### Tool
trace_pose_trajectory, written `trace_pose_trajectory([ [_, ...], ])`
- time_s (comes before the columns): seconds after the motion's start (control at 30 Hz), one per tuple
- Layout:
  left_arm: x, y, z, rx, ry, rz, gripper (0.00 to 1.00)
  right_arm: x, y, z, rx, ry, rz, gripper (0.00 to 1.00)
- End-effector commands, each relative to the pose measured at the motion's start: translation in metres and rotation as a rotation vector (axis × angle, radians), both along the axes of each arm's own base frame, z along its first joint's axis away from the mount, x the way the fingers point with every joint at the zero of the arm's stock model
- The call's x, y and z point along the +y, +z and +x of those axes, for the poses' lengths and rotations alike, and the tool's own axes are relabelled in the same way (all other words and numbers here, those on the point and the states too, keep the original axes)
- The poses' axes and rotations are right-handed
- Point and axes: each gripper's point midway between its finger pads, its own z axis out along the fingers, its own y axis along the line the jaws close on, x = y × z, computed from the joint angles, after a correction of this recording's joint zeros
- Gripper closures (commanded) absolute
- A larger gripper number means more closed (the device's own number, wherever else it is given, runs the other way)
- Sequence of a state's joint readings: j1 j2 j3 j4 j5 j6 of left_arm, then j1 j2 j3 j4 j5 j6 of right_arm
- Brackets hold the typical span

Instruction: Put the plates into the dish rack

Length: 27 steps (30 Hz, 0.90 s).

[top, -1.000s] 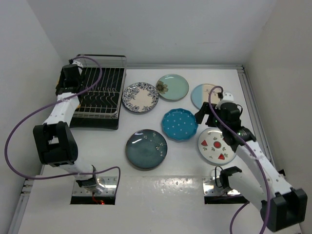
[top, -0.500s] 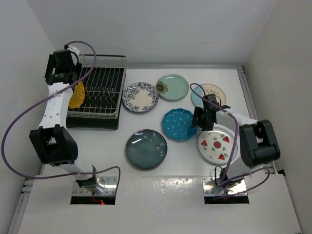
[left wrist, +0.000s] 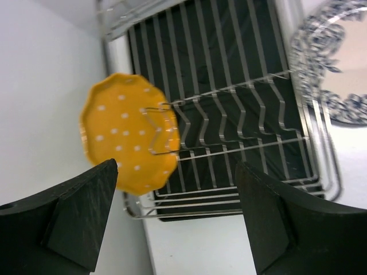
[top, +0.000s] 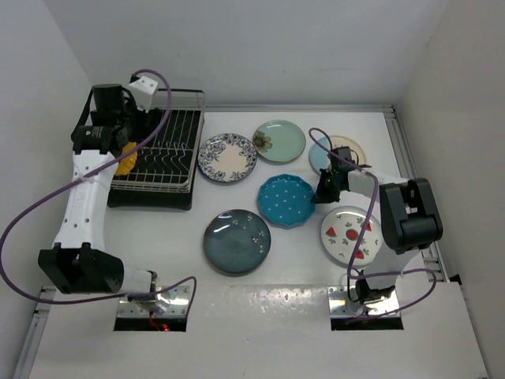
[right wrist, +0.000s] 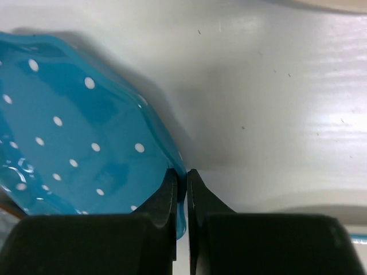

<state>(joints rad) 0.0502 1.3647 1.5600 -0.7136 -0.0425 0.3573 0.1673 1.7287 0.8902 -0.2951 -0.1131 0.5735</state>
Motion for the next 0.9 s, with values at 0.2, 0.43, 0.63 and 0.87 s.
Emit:
trace_pose_trajectory([
  [0.2, -0.059, -0.034, -0.020, 0.128, -0.190, -0.076, 0.12, 0.019, 0.001, -0.010, -0.129, 0.050, 0.289, 1.00],
  [0.43, -0.112, -0.050, -0.027, 0.199, -0.369, -0.130, 0.12, 0.037, 0.050, -0.003, -0.366, 0.054, 0.487, 1.00],
  [0.63, -0.166, -0.073, -0.037, 0.296, -0.546, -0.188, 0.12, 0.039, 0.087, 0.003, -0.475, -0.027, 0.672, 1.00],
  [0.87, -0.225, -0.106, -0.051, 0.426, -0.727, -0.271, 0.12, 0.027, 0.120, 0.013, -0.578, -0.098, 0.767, 1.00],
])
